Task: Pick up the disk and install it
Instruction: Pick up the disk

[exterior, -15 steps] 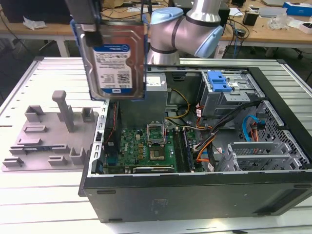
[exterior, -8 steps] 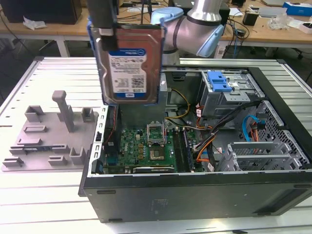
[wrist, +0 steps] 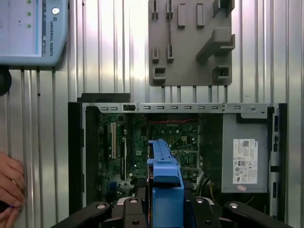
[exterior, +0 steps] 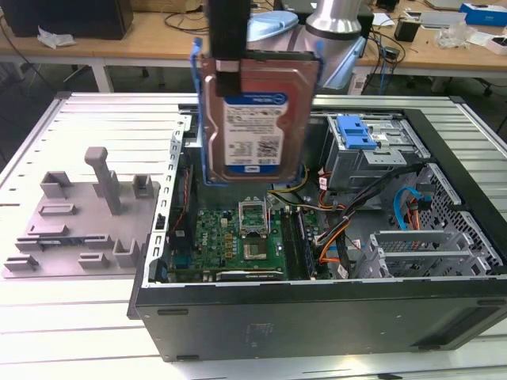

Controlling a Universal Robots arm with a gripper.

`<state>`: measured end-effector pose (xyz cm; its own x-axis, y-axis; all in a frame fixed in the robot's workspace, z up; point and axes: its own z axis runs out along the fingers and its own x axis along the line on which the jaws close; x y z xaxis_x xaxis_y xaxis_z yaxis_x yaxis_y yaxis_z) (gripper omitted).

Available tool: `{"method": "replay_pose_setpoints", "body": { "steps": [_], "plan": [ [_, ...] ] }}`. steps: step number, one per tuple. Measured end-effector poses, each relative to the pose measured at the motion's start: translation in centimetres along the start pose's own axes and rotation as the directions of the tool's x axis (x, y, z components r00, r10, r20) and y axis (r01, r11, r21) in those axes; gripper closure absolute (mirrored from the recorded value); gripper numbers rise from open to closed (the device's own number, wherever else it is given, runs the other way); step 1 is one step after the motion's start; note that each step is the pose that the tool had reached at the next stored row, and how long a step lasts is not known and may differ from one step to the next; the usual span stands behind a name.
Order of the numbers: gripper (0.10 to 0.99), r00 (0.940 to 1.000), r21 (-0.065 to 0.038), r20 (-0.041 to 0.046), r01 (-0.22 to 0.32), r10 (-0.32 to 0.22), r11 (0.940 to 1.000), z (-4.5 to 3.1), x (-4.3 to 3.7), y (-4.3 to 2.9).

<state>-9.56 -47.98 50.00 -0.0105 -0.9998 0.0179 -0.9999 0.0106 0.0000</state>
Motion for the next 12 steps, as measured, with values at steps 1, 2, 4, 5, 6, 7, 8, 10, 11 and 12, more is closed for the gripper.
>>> {"method": "replay_pose_setpoints", "body": {
  "steps": [1,2,4,5,6,7,8,10,11,12],
  "plan": [
    [0.722,1.0,0.0,0.0001,0.0,0.0,1.0,0.01,0.27,-0.5],
    [0.722,1.0,0.0,0.0,0.0,0.0,1.0,0.01,0.54,-1.01],
    [0.722,1.0,0.0,0.0001,0.0,0.0,1.0,0.01,1.12,-2.1],
    [0.722,1.0,0.0,0.0,0.0,0.0,1.0,0.01,1.35,-2.54],
    [0.722,1.0,0.0,0.0,0.0,0.0,1.0,0.02,1.59,-2.97],
    [0.722,1.0,0.0,0.0,0.0,0.0,1.0,0.02,1.83,-3.42],
    [0.722,1.0,0.0,0.0001,0.0,0.0,1.0,0.02,2.12,-3.93],
    [0.722,1.0,0.0,0.0,0.0,0.0,1.0,0.03,2.91,-5.32],
    [0.722,1.0,0.0,0.0,0.0,0.0,1.0,0.03,3.27,-5.88],
    [0.722,1.0,0.0,0.0,0.0,0.0,1.0,0.04,3.63,-6.37]
  ]
}}
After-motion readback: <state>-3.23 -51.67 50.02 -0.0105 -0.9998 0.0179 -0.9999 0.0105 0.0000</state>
